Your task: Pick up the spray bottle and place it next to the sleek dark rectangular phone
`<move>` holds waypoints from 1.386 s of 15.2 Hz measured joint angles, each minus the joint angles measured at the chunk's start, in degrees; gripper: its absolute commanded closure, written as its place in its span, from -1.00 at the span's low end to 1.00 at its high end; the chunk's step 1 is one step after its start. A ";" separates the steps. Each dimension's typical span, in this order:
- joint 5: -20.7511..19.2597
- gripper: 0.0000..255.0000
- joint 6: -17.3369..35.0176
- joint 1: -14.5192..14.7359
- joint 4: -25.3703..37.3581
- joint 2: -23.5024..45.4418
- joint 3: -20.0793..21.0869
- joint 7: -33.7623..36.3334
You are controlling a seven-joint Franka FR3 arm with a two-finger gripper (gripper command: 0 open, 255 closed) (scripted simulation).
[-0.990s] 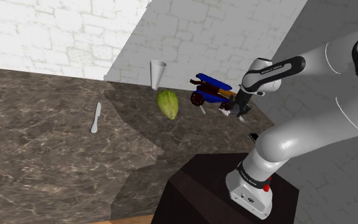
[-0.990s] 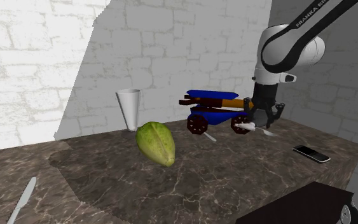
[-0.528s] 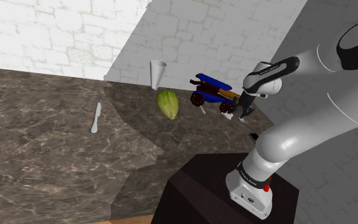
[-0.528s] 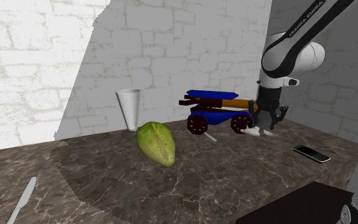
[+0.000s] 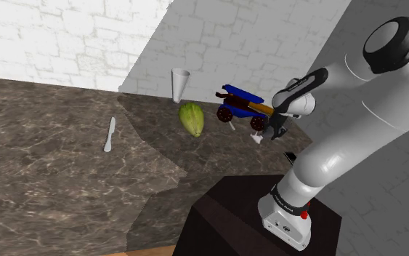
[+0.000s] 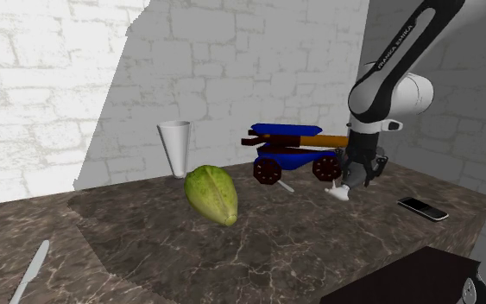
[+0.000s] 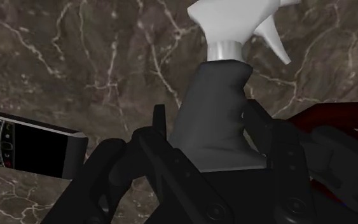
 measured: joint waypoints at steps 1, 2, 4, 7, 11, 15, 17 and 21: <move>1.26 1.00 1.25 0.57 -0.17 1.27 -0.41 -0.88; 2.77 1.00 2.55 1.22 -0.38 2.67 -0.75 -1.86; 6.03 1.00 4.91 2.24 -0.80 5.21 -1.27 -4.22; 10.27 1.00 6.87 3.08 -0.79 7.85 -1.30 -7.15; 10.78 1.00 7.17 3.13 -0.92 8.18 -1.27 -7.50; 10.88 -1.00 7.23 3.15 -0.87 8.22 -1.25 -7.58; 10.89 -1.00 7.24 3.15 -0.86 8.23 -1.25 -7.58; 1.28 -1.00 1.49 1.61 -0.61 1.08 -1.22 -0.60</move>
